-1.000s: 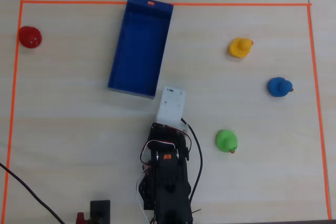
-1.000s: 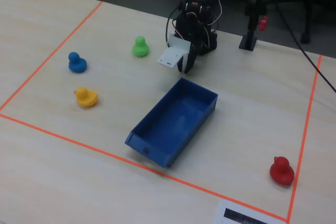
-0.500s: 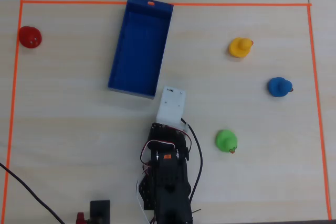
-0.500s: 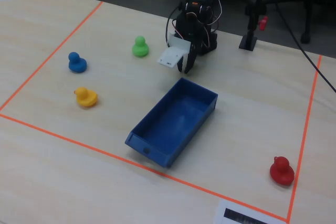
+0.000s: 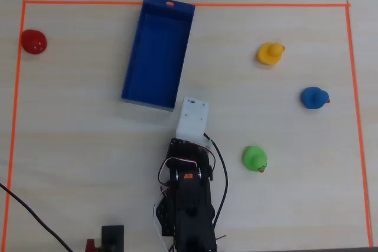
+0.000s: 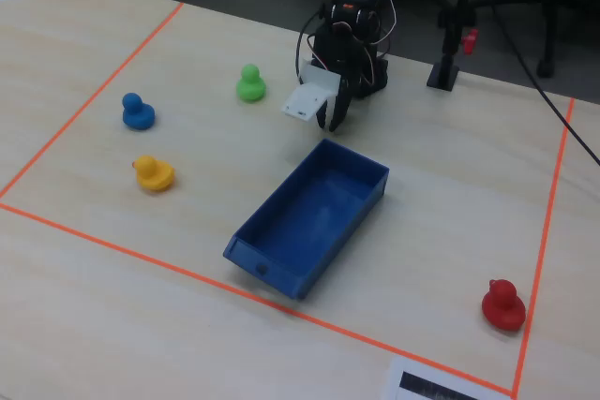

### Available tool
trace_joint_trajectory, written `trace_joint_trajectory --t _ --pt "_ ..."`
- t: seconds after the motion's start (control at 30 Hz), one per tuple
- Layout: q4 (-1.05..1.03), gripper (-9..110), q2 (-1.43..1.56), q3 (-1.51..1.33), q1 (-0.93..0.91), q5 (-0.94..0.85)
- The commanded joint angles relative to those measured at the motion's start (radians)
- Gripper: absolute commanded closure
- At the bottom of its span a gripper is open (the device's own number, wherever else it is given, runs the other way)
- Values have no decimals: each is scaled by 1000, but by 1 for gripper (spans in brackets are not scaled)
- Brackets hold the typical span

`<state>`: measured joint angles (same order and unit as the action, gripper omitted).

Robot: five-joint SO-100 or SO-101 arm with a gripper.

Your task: Grasp red duck and put it into box.

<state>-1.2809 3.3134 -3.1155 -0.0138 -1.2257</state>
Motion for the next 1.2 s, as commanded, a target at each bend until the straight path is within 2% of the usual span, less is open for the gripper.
trace_joint_trajectory --t 0.0,0.4,0.6,0.67,0.77,0.9,1.17 --pt "-25 97 -2 5 -5 8" --pt "-25 97 -2 5 35 0" --pt "-21 101 -2 5 28 9" --pt "-25 99 -2 5 14 -55" --pt "69 98 -28 25 -21 -72" --pt "225 99 -273 229 -81 -95" --pt "115 96 -644 904 43 -51"
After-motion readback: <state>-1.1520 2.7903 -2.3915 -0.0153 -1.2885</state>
